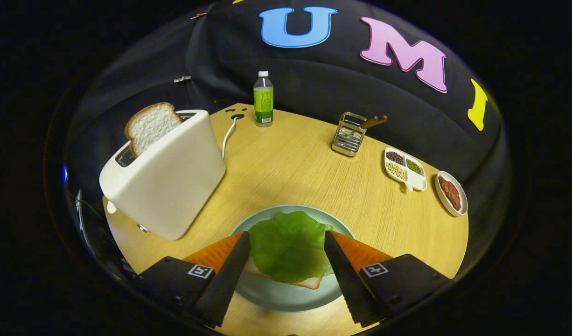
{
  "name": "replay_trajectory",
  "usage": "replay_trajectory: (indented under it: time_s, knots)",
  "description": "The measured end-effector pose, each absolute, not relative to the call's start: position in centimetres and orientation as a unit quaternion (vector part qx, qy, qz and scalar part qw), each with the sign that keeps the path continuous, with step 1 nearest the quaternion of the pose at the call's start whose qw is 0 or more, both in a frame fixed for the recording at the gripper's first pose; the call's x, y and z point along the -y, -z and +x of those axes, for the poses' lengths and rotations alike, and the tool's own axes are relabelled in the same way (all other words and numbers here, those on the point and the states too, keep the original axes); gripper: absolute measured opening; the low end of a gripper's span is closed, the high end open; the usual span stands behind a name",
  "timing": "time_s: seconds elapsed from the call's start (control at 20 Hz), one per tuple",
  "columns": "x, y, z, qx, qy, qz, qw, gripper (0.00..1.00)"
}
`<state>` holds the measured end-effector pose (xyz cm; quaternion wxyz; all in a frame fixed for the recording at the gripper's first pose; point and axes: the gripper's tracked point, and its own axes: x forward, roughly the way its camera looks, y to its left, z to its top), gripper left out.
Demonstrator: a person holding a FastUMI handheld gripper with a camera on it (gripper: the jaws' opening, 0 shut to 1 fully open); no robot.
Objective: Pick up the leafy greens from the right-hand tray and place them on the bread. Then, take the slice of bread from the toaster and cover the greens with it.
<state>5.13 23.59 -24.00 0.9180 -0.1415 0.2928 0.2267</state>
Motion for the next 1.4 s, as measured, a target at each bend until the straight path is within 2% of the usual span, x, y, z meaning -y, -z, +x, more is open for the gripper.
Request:
replay_trajectory:
  time_s: [0.45,0.75,1.05,1.4]
  knots:
    - [-30.8,12.8,3.4,-0.164,-0.306,-0.159,0.924,0.98]
    - [-38.4,8.1,1.1,-0.123,-0.372,-0.151,0.908,0.98]
    - [-44.6,9.4,1.3,-0.135,-0.409,-0.161,0.888,0.98]
    - [-47.4,14.2,3.0,-0.158,-0.39,-0.186,0.888,0.98]
